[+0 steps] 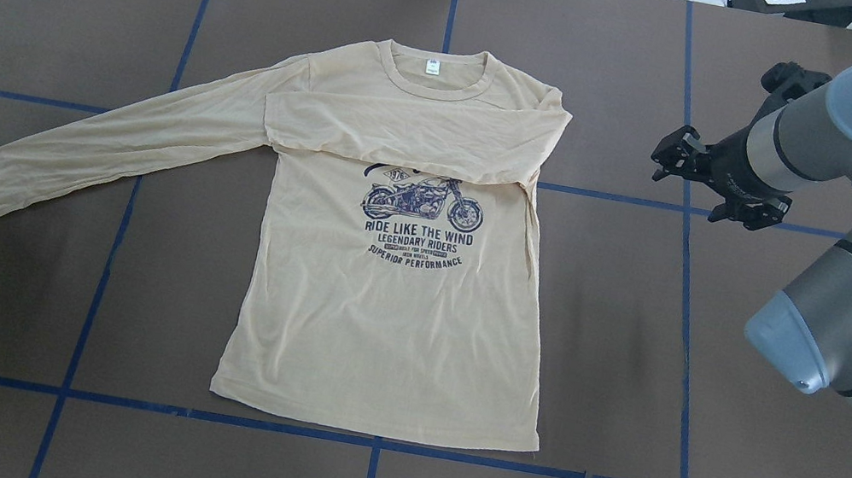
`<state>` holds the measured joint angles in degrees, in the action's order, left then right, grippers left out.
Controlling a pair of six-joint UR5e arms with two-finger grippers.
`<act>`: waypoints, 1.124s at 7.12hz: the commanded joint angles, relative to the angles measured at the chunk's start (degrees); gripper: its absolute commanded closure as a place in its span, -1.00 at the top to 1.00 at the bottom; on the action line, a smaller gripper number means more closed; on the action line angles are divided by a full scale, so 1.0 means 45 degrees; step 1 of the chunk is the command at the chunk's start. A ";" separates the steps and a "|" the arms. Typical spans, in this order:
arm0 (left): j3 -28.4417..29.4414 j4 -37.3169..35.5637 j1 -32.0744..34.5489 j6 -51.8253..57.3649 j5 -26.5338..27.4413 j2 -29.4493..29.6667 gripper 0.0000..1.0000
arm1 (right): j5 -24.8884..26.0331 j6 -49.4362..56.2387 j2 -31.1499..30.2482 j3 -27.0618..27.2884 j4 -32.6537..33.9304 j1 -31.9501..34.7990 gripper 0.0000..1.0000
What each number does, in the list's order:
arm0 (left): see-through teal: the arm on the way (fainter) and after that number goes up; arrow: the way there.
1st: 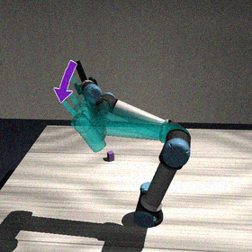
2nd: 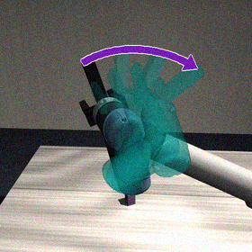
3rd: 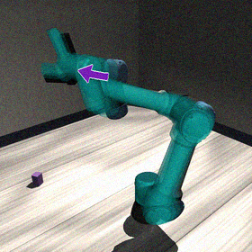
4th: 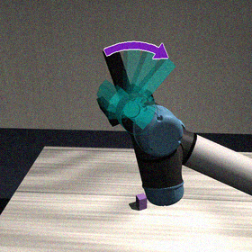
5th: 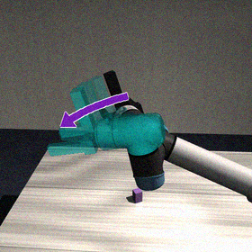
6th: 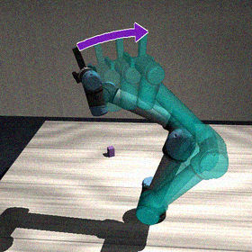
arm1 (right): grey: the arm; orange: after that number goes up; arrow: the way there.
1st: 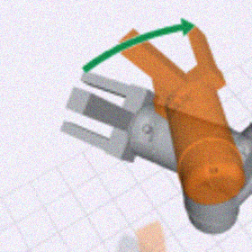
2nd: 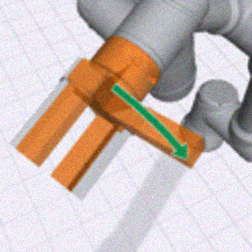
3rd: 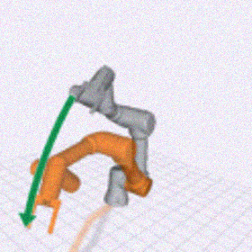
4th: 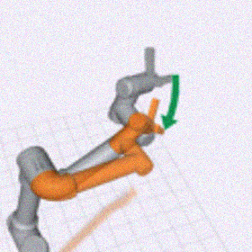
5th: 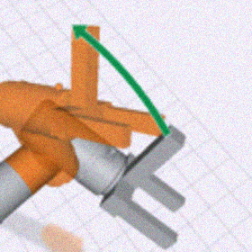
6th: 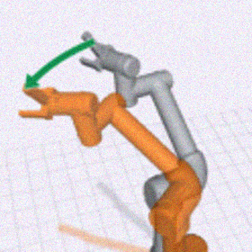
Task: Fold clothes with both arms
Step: 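Lower the left gripper onto the other sleeve cuff and grasp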
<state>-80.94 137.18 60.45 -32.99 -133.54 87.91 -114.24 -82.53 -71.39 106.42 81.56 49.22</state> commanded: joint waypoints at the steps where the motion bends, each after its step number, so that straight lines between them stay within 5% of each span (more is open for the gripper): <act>1: 0.0309 0.0023 -0.0016 0.0085 0.0007 0.0113 -0.12 | 0.0016 0.0000 0.0005 0.0042 0.0000 -0.0001 0.78; 3: 0.0409 0.0004 -0.0016 0.0085 0.0007 0.0191 -0.11 | 0.0016 0.0000 0.0025 0.0042 0.0000 -0.0001 0.78; 4: 0.0332 0.0004 -0.0016 0.0027 0.0007 0.0191 -0.37 | 0.0016 0.0000 0.0044 0.0042 0.0020 -0.0001 0.78; 5: 0.0370 0.0004 -0.0016 0.0046 -0.0012 0.0211 -0.99 | 0.0016 0.0000 0.0064 0.0062 0.0020 -0.0001 0.78; 7: 0.0177 -0.0015 0.0003 -0.0090 -0.0012 0.0230 -1.00 | 0.0016 0.0000 -0.0033 0.0140 0.0020 0.0038 0.78; 8: -0.1217 -0.0422 0.0022 -0.0226 -0.0225 0.0192 -1.00 | -0.0023 0.0000 -0.0053 0.0159 0.0039 0.0251 0.77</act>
<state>-81.45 136.69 60.48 -33.41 -133.81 88.88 -114.21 -82.53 -71.47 106.99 81.67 49.57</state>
